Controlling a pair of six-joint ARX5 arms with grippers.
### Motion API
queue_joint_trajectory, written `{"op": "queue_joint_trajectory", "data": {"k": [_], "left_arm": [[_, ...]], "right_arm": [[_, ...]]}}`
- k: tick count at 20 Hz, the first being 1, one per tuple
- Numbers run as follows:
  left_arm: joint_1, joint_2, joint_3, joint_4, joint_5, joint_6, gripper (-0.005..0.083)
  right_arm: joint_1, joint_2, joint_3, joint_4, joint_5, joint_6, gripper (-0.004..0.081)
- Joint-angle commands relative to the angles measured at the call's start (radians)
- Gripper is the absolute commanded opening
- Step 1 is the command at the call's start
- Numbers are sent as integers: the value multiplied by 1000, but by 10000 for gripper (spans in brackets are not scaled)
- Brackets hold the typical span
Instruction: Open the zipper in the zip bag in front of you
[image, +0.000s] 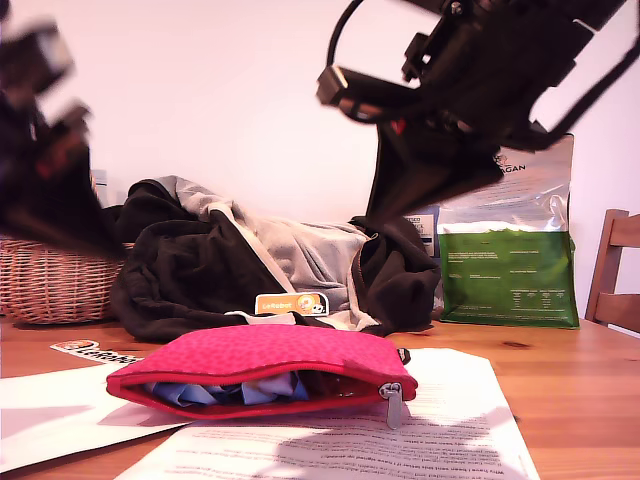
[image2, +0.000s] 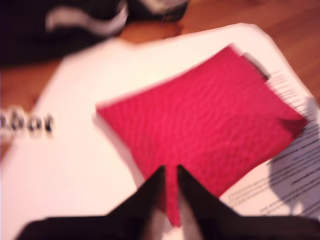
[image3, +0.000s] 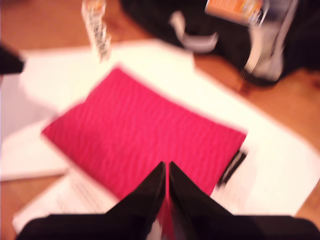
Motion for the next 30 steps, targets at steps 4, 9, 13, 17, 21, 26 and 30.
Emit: {"op": "queue_joint_trajectory", "data": {"k": [4, 9, 13, 17, 21, 26, 30], "left_arm": [[-2, -64, 2, 87, -69, 13, -22], [-2, -69, -19, 192, -69, 12, -22], [-2, -96, -24, 206, -70, 13, -21], [-2, -187, -74, 205, -68, 12, -22], [-3, -326, -165, 174, -66, -14, -22], [-13, -513, -184, -38, -66, -21, -22], [-58, -602, -184, -111, -66, -63, -22]], "right_arm": [[-115, 4, -42, 145, -92, -66, -10], [-269, 2, -144, 357, -264, -125, -10], [-365, -50, -234, 447, -357, -145, -10], [-418, -193, -298, 422, -392, -186, -10], [-413, -357, -309, 206, -395, -238, -10], [-360, -604, -309, 2, -351, -249, -10], [-320, -767, -307, -176, -354, -248, -10]]}}
